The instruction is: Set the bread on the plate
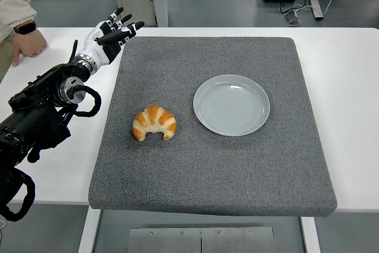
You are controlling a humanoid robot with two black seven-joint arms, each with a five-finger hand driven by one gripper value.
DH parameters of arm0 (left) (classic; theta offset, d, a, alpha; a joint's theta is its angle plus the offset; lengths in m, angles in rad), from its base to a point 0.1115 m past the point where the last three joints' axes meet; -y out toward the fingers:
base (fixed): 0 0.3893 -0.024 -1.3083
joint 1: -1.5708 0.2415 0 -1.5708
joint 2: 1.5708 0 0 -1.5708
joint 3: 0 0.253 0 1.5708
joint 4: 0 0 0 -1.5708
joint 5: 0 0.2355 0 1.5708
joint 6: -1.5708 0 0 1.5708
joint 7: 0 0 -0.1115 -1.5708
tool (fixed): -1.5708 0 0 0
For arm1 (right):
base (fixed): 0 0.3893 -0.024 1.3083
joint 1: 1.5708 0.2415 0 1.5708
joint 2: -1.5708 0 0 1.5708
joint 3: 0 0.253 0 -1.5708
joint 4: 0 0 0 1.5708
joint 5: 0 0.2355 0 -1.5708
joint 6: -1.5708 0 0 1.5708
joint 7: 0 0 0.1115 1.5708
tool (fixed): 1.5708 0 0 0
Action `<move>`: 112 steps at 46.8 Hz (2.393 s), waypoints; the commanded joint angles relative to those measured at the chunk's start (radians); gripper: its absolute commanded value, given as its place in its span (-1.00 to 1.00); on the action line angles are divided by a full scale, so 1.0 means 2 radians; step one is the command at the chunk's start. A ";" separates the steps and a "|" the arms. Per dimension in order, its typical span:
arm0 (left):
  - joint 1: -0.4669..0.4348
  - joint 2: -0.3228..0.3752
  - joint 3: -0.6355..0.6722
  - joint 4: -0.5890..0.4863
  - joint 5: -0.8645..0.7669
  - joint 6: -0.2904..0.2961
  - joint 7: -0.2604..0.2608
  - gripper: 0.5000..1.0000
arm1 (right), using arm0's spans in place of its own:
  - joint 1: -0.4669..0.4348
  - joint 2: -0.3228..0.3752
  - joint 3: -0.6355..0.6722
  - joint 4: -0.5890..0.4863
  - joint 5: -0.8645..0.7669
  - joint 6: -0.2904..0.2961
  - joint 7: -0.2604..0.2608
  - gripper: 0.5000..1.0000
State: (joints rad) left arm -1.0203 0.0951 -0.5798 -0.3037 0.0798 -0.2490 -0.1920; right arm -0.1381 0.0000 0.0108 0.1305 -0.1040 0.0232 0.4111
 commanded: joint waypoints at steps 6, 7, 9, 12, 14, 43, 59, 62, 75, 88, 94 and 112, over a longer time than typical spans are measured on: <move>0.000 0.001 -0.001 0.000 0.000 0.000 -0.001 0.89 | 0.000 0.000 0.000 0.000 0.001 0.000 0.000 1.00; 0.000 0.001 0.000 0.000 0.000 0.001 -0.001 0.89 | 0.000 0.000 0.000 0.000 0.000 0.000 0.000 1.00; 0.000 0.002 0.000 0.000 0.000 0.002 -0.001 0.89 | 0.000 0.000 0.000 0.000 0.000 0.000 0.000 1.00; 0.000 0.002 0.000 0.000 0.000 0.002 -0.004 0.89 | 0.000 0.000 0.000 0.000 0.000 0.000 0.000 1.00; 0.000 0.002 0.000 0.000 0.000 0.002 -0.004 0.89 | 0.000 0.000 0.000 0.000 0.001 0.000 0.000 1.00; 0.003 0.033 -0.005 -0.069 0.002 0.018 0.000 0.89 | 0.000 0.000 0.000 0.000 0.001 0.000 0.000 1.00; 0.038 0.113 0.008 -0.224 0.012 0.044 -0.001 0.89 | 0.000 0.000 0.000 0.000 0.001 0.000 0.000 1.00; 0.038 0.129 0.014 -0.251 0.016 0.051 -0.002 0.89 | 0.000 0.000 0.000 0.000 0.000 0.000 0.000 1.00; 0.054 0.154 0.018 -0.326 0.071 0.090 -0.003 0.89 | 0.000 0.000 0.000 0.000 0.000 0.000 0.000 1.00; 0.052 0.180 0.018 -0.377 0.152 0.118 0.000 0.89 | 0.000 0.000 0.000 -0.001 0.001 0.000 0.000 1.00; 0.055 0.206 0.018 -0.434 0.179 0.122 0.001 0.89 | 0.000 0.000 0.000 0.000 0.001 0.000 0.000 1.00; 0.065 0.258 0.061 -0.515 0.347 0.137 0.010 0.88 | 0.000 0.000 0.000 0.000 0.000 0.000 0.000 1.00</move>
State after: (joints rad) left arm -0.8912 0.5961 -0.4758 -1.3312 0.7247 0.0186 -0.1773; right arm -0.1381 0.0000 0.0108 0.1303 -0.1038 0.0229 0.4111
